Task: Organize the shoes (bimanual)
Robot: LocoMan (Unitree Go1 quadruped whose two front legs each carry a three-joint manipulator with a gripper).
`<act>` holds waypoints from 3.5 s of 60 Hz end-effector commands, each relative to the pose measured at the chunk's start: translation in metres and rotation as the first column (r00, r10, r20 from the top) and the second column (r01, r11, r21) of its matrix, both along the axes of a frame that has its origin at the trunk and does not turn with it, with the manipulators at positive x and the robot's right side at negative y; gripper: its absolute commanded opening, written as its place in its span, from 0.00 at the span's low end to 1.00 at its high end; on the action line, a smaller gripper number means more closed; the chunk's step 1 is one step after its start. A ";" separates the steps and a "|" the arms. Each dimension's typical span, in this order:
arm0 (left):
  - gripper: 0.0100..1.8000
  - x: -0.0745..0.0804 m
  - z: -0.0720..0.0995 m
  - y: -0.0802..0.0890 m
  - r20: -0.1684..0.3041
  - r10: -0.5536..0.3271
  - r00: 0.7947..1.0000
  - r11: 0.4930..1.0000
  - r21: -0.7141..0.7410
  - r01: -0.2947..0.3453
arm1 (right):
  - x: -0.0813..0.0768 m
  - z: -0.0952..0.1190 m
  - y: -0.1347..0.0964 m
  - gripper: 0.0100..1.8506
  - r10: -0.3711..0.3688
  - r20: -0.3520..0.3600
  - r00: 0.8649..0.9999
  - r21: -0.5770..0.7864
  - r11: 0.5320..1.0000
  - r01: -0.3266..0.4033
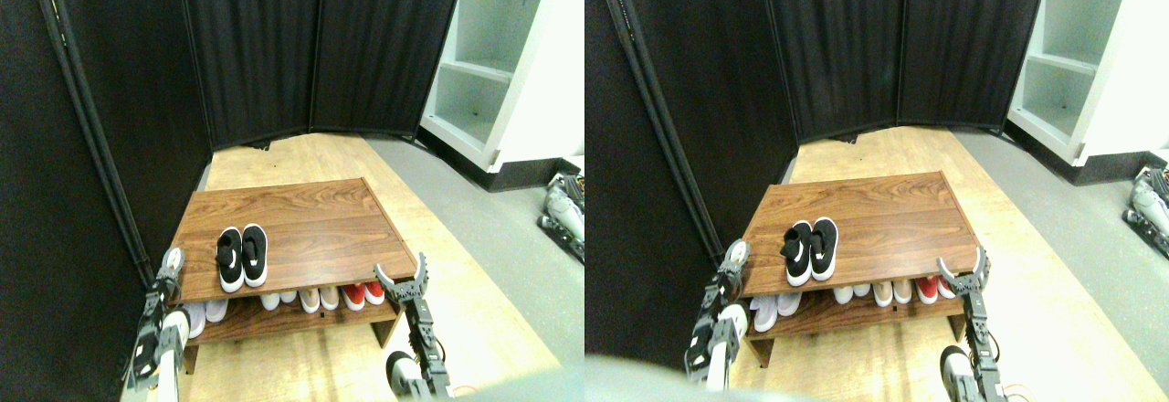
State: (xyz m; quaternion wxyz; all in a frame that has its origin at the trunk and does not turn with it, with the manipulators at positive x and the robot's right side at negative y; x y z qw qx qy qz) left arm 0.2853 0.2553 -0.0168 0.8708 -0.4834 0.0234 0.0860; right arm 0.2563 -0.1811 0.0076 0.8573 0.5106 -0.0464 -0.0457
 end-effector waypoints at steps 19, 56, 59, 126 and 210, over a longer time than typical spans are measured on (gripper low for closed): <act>0.00 -0.086 0.029 -0.058 -0.037 0.089 0.995 0.968 -0.231 -0.095 | 0.009 -0.002 0.006 0.38 0.021 0.004 1.000 -0.018 1.000 -0.021; 0.00 -0.103 0.017 -0.068 -0.065 0.094 0.993 0.971 -0.216 -0.106 | 0.001 0.001 0.010 0.39 0.053 0.020 0.998 -0.013 0.999 -0.053; 0.00 -0.102 0.016 -0.066 -0.065 0.093 0.993 0.970 -0.217 -0.105 | 0.000 0.001 0.010 0.38 0.052 0.018 0.999 -0.010 0.999 -0.052; 0.00 -0.069 -0.017 -0.068 -0.095 0.126 0.988 0.959 -0.244 -0.146 | -0.020 0.002 0.002 0.41 0.034 -0.021 0.999 0.087 0.996 -0.032; 0.00 -0.059 -0.025 -0.068 -0.084 0.185 0.979 0.957 -0.211 -0.199 | 0.034 -0.058 -0.018 0.70 0.243 -0.244 0.939 0.468 0.877 -0.106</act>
